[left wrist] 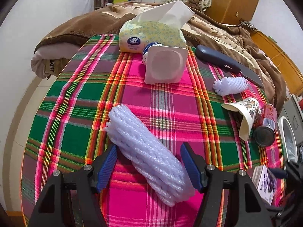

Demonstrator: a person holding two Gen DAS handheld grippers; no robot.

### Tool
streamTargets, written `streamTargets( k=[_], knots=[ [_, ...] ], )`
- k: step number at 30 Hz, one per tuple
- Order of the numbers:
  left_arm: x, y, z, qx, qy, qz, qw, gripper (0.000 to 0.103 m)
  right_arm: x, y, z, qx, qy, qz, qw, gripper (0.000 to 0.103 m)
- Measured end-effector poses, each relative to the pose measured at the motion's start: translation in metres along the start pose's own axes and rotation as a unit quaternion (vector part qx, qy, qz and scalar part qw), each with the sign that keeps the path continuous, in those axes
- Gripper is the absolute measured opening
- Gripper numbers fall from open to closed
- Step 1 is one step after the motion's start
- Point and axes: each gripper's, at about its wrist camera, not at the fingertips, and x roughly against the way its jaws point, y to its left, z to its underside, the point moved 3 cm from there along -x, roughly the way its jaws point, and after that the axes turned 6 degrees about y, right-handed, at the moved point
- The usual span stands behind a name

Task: Collect trash
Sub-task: 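Grasp the white foam net sleeve with the left gripper while the right grasps the purple juice box, then carry the foam sleeve and juice box over the white bin and open both grippers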

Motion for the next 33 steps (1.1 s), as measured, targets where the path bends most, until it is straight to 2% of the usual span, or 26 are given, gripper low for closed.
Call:
streamTargets(
  k=[5,7,13,15,17,23,33],
  knots=[
    [-0.003,-0.002,-0.004,0.021,-0.009,-0.015,0.9996,0.068,-0.009,0.002,0.005,-0.012,0.013,0.062,0.998,0.065],
    [-0.004,-0.002,-0.004,0.030,-0.018,-0.022,0.9992,0.068,-0.010,-0.003,0.007,-0.032,0.017,0.055,0.998,0.065],
    [-0.004,-0.006,0.000,0.038,-0.037,-0.030,0.9981,0.066,0.000,-0.009,0.010,-0.057,-0.007,0.053,0.997,0.063],
    [-0.003,-0.008,0.000,0.032,-0.036,-0.039,0.9981,0.060,0.000,-0.009,0.010,-0.061,-0.010,0.059,0.996,0.063],
    [-0.002,-0.009,0.001,0.031,-0.038,-0.039,0.9980,0.047,0.001,-0.009,0.012,-0.066,-0.017,0.065,0.996,0.063],
    [0.001,-0.012,0.007,0.034,-0.040,-0.027,0.9983,0.038,0.006,-0.010,0.014,-0.091,-0.043,0.077,0.992,0.062],
    [0.010,-0.038,0.032,0.009,-0.041,-0.004,0.9991,0.036,0.016,-0.019,0.022,-0.134,-0.066,0.079,0.986,0.062]
  ],
)
